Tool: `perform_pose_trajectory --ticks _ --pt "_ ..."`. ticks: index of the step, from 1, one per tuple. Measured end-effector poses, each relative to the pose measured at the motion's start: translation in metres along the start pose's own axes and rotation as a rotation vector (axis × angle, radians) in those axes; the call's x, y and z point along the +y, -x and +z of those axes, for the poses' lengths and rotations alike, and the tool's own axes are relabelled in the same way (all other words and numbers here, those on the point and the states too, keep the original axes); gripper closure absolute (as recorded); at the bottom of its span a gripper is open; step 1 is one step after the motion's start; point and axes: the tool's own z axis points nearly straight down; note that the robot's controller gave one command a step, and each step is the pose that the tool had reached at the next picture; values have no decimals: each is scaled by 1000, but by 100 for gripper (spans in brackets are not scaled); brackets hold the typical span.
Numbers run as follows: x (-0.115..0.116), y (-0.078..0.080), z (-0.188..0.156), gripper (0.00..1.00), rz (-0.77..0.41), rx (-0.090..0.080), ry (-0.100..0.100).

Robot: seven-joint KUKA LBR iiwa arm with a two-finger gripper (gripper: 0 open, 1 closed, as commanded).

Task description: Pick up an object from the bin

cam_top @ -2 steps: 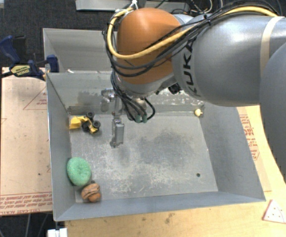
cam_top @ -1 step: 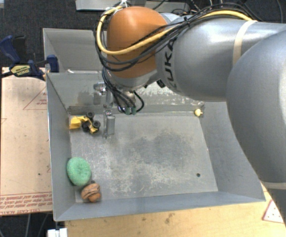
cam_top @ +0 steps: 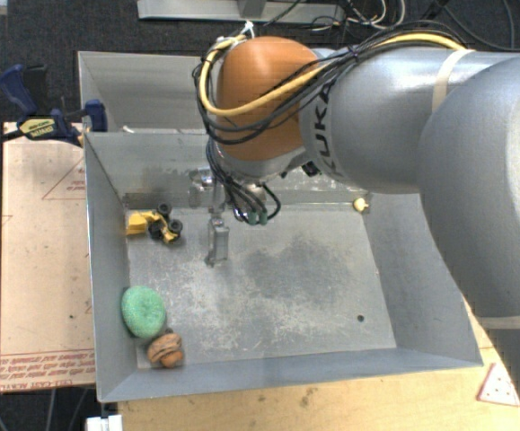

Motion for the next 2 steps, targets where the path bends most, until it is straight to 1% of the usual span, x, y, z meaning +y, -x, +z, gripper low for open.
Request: perform_pose_trajectory --ticks 1,2 --pt "0 19 20 0 -22 -7 -2" --pt "22 31 58 0 25 -8 1"
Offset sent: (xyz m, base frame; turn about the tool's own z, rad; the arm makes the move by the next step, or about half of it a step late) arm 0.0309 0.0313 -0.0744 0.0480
